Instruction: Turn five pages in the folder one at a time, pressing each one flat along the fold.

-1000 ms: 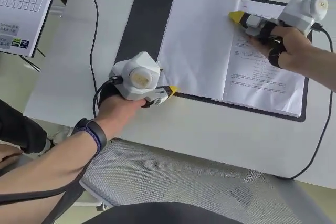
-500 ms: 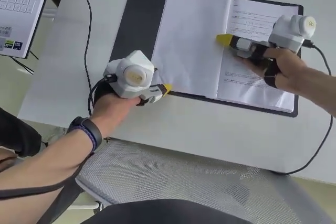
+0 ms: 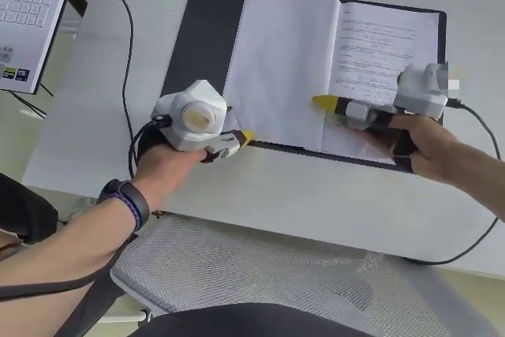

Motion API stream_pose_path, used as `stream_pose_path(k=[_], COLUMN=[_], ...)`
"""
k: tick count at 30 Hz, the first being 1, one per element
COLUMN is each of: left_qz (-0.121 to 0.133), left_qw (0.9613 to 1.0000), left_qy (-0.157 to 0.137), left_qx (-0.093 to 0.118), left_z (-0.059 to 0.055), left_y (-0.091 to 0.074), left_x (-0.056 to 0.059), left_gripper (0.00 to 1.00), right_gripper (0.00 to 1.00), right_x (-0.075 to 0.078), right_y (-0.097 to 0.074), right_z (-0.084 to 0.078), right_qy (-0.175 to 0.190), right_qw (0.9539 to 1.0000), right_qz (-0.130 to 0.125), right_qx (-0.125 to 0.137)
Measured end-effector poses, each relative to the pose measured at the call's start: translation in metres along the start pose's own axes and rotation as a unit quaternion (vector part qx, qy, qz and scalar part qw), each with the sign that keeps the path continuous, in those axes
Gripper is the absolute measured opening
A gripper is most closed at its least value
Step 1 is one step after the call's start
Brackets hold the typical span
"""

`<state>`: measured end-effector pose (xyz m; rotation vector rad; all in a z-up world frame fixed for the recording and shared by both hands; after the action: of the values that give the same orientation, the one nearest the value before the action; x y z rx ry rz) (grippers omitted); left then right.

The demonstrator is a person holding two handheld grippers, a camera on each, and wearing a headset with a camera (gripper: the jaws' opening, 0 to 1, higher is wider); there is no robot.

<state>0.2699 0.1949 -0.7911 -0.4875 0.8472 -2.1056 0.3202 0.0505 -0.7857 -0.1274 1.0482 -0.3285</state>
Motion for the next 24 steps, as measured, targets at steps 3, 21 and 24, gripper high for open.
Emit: stream_pose_path(k=[3,21,24], left_qz=[0.000,0.000,0.000], left_qw=[1.0000,1.0000,1.0000], left_qy=[0.001,0.002,0.003], left_qx=[0.000,0.000,-0.001], left_z=[0.000,0.001,0.001], left_y=[0.000,-0.001,-0.001], left_x=[0.000,-0.001,-0.001], left_gripper=[0.37,0.37,0.37], right_gripper=[0.00,0.00,0.00], right_x=[-0.010,-0.035,-0.035], right_y=[-0.001,-0.012,-0.012], right_z=[-0.015,-0.054,-0.054], right_qy=[0.001,0.026,0.027], right_qw=[1.0000,0.9996,0.9995], right_qz=[0.003,-0.001,-0.003], right_qx=[-0.007,-0.012,-0.013])
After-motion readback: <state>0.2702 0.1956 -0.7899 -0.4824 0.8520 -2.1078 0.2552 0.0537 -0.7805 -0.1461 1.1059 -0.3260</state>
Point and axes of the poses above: the centre of the closed fingertips' face, and the gripper's own axes: y roughly forward along the fingers, x roughly to its right, z roughly out of its top, the point moved 3 cm from there along -y, roughly backward along the fingers
